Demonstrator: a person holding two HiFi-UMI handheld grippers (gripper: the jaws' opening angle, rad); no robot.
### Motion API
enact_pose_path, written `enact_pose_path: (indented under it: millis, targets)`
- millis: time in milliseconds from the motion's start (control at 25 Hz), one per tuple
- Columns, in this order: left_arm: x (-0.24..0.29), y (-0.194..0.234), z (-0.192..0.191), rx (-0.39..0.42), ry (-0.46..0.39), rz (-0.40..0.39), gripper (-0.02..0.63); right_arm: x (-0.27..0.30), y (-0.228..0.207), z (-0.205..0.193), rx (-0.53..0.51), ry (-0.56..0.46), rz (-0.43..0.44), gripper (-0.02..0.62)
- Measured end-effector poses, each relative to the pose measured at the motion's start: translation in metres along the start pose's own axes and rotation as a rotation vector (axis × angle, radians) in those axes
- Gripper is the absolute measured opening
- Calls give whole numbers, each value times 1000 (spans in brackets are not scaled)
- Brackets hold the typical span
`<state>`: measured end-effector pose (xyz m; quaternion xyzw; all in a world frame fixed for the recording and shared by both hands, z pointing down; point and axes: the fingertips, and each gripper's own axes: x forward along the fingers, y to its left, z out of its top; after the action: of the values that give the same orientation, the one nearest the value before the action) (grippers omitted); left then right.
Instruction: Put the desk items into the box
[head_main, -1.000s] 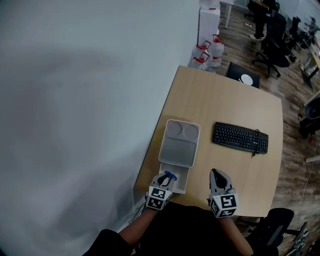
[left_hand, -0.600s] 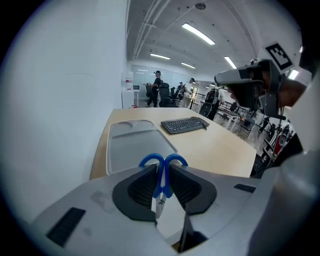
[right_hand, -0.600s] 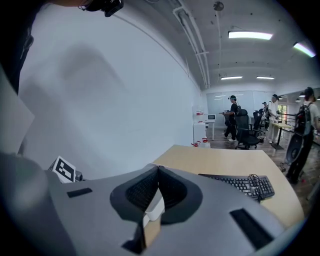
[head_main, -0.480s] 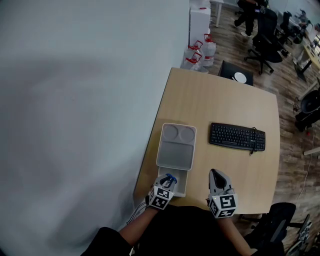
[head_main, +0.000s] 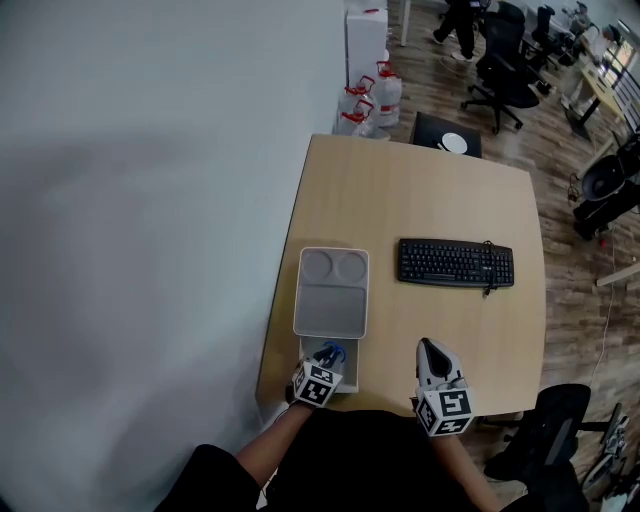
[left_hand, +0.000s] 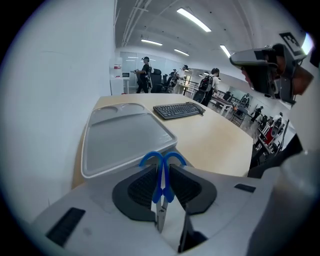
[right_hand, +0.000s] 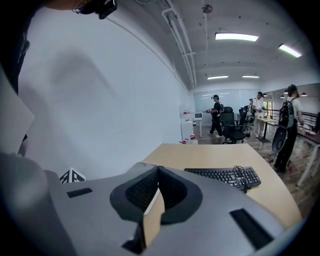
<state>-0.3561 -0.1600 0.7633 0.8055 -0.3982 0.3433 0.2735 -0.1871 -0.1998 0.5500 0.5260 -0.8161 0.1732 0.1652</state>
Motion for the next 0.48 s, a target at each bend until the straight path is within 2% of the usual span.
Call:
enact_pose_path:
  millis: [240,480]
  targets:
    - [17,-7,-21,19,79,-12,81,-17,-19,-3,43,-4,-47,58]
    - [37,-4,-28,14,113,-12,83,-24,-32,-13,78,8,-70,58]
